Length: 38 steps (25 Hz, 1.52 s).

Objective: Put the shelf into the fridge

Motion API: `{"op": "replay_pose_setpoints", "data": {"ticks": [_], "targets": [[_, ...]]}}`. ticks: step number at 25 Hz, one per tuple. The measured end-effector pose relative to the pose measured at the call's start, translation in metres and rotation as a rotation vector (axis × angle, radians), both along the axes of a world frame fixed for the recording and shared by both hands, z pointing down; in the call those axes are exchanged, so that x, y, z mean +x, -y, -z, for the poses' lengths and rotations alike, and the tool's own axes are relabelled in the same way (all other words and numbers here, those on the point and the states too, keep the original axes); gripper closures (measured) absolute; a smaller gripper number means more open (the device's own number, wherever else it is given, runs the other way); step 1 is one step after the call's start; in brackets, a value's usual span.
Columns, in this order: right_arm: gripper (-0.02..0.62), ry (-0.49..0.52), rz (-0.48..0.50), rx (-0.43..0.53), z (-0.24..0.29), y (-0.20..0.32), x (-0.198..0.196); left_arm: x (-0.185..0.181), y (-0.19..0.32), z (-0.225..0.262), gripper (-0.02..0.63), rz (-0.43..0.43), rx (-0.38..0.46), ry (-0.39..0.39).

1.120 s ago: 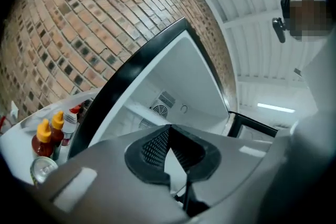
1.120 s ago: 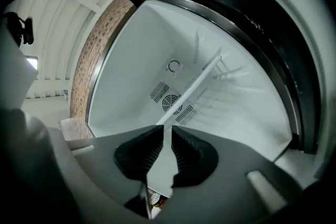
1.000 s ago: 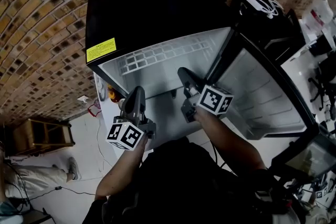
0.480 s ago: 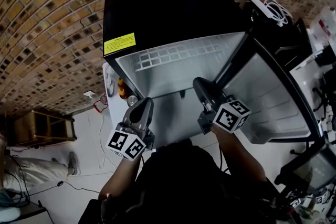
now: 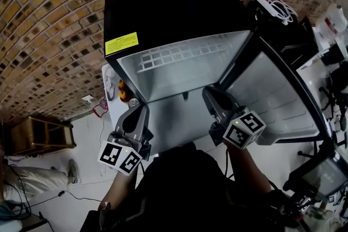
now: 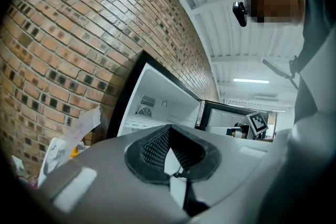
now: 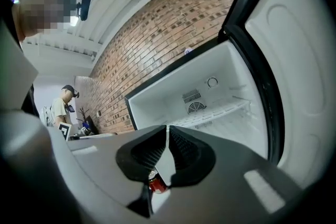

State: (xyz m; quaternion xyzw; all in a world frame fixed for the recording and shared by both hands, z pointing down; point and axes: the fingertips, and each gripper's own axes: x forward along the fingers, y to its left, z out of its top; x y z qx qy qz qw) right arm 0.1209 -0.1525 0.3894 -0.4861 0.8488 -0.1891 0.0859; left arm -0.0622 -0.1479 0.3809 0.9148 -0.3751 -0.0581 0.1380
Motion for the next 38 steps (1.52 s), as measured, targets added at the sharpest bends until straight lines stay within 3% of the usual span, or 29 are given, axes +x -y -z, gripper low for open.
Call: {"op": "replay_pose_setpoints", "data": {"ticks": [7, 17, 22, 26, 38], "targets": [[0.589, -0.047, -0.014, 0.011, 0.011, -0.011, 0.011, 0.005, -0.008, 0.009, 0.606, -0.039, 0.043, 0.1], [0.589, -0.122, -0.01, 0.031, 0.014, -0.017, 0.015, -0.005, -0.01, 0.015, 0.606, -0.023, 0.081, 0.091], [0.589, -0.225, -0.025, 0.079, 0.018, -0.016, 0.013, -0.004, -0.009, 0.014, 0.606, -0.023, 0.055, 0.082], [0.589, -0.184, -0.017, 0.07, 0.018, -0.017, 0.013, -0.005, -0.01, 0.006, 0.606, -0.02, 0.015, 0.079], [0.589, -0.126, -0.019, 0.091, 0.03, -0.018, 0.009, -0.003, -0.015, 0.008, 0.606, -0.029, 0.018, 0.079]]}}
